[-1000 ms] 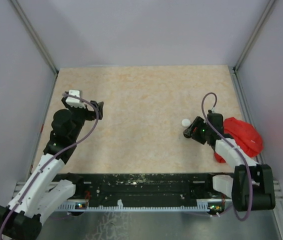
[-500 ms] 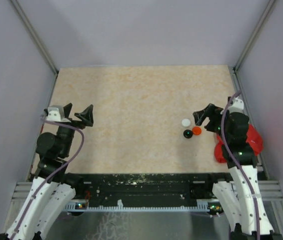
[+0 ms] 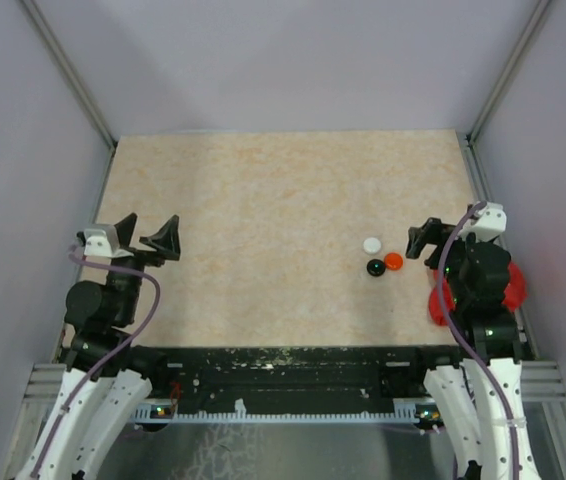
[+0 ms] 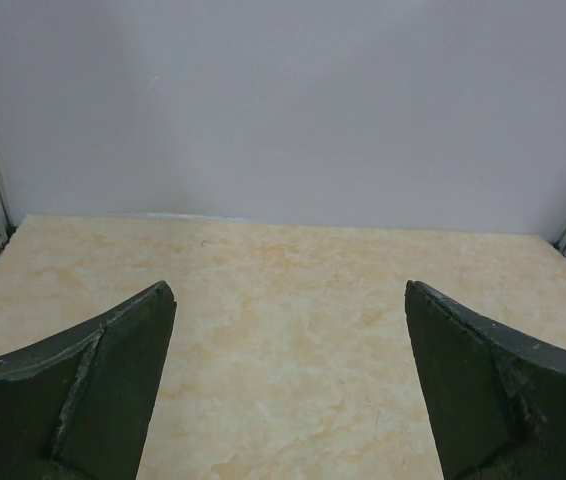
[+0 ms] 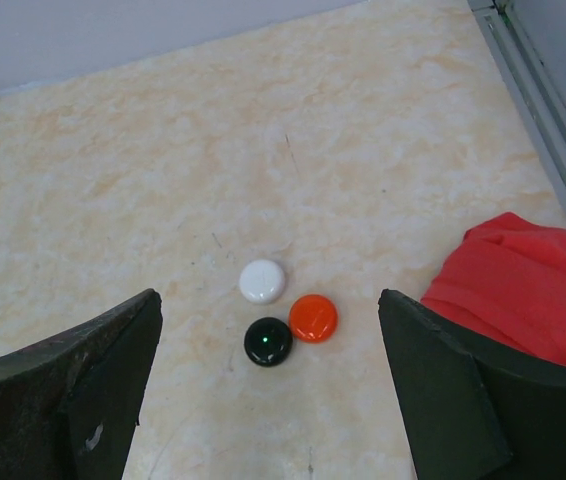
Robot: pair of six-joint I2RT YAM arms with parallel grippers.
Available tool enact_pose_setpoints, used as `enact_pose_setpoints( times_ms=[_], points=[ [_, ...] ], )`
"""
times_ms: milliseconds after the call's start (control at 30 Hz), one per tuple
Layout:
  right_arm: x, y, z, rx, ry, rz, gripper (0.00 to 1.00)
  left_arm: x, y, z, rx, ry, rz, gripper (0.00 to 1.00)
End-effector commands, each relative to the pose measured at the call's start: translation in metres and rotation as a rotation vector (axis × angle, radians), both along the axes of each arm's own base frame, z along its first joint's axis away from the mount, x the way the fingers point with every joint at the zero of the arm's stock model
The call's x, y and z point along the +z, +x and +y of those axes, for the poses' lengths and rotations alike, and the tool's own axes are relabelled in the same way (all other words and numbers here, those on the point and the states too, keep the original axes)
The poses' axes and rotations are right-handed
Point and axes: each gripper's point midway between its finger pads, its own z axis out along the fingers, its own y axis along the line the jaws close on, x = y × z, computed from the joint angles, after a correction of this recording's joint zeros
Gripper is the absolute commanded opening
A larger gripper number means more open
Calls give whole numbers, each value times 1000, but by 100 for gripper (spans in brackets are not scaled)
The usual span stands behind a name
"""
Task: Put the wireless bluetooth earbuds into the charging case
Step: Reset both arms
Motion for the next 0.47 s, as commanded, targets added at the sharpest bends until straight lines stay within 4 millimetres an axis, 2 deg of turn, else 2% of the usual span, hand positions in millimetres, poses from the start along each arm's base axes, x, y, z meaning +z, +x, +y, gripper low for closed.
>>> enact_pose_setpoints(
  times_ms=[0,433],
  points=[
    [8,5,-5,-16,-32,-49,89,-7,2,-3,-14,8,14,100],
    [3,9,0,20,-46,-43,90,-15,11,-11,-48,40,56,100]
  ],
)
